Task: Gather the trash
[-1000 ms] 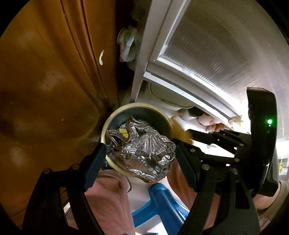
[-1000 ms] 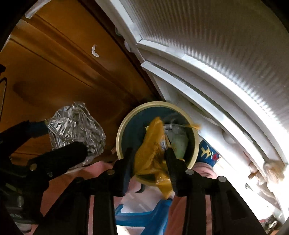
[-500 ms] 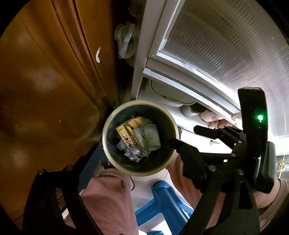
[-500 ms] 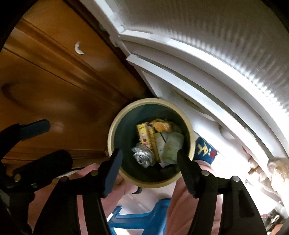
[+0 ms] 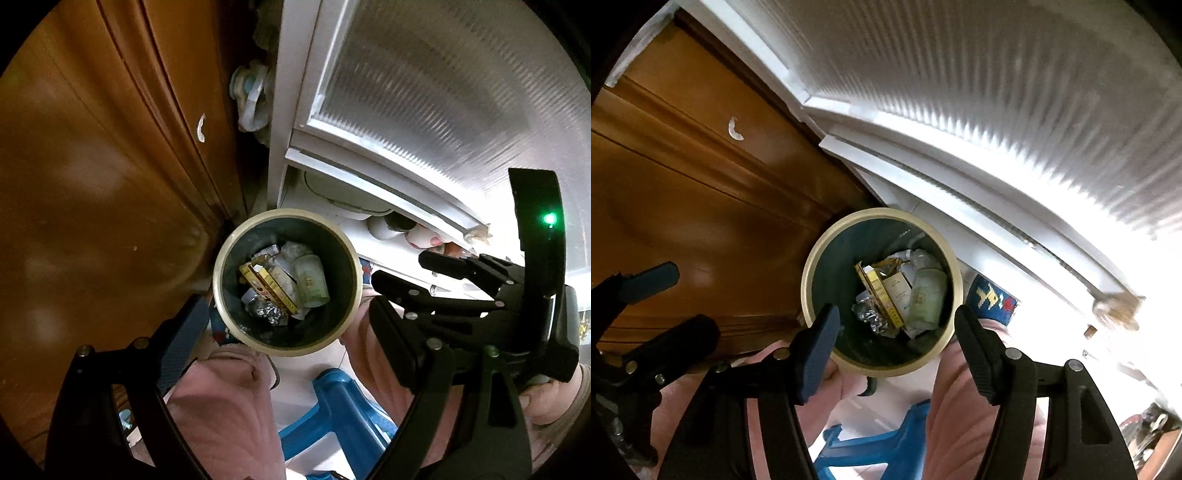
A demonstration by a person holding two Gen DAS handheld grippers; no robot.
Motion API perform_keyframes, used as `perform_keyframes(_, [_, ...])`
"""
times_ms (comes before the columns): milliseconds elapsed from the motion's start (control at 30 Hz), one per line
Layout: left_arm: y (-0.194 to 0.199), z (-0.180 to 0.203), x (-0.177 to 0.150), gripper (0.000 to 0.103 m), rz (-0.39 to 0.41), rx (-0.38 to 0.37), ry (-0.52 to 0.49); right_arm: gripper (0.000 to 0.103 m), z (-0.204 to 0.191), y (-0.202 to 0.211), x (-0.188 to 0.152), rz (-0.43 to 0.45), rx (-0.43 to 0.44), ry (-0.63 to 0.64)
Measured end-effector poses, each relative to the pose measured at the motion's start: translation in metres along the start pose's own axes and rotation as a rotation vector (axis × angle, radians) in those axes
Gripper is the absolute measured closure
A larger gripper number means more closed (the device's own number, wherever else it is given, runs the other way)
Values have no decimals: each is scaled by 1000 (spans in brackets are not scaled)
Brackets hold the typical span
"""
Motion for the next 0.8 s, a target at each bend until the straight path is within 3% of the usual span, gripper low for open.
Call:
perform_keyframes(333, [40,11,-18,16,27,42,-24,34,-8,44,-21,40,7,-5])
perform_keyframes(600, [97,25,-43,16,83,46,-25,33,-17,102,-50,102,-7,-10])
perform_keyframes(800, [140,38,-64,16,144,89,-53,32,-33,144,-73,145,-16,6])
Point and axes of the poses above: each gripper's, at about its wrist camera, not at the fingertips, and y roughly against the way its jaws point, z to its right, x to its top, the point moved 4 cm from there along -y, roughly the way its jaws point, and after that the axes turned 14 degrees about -z, right-handed, at the moved point
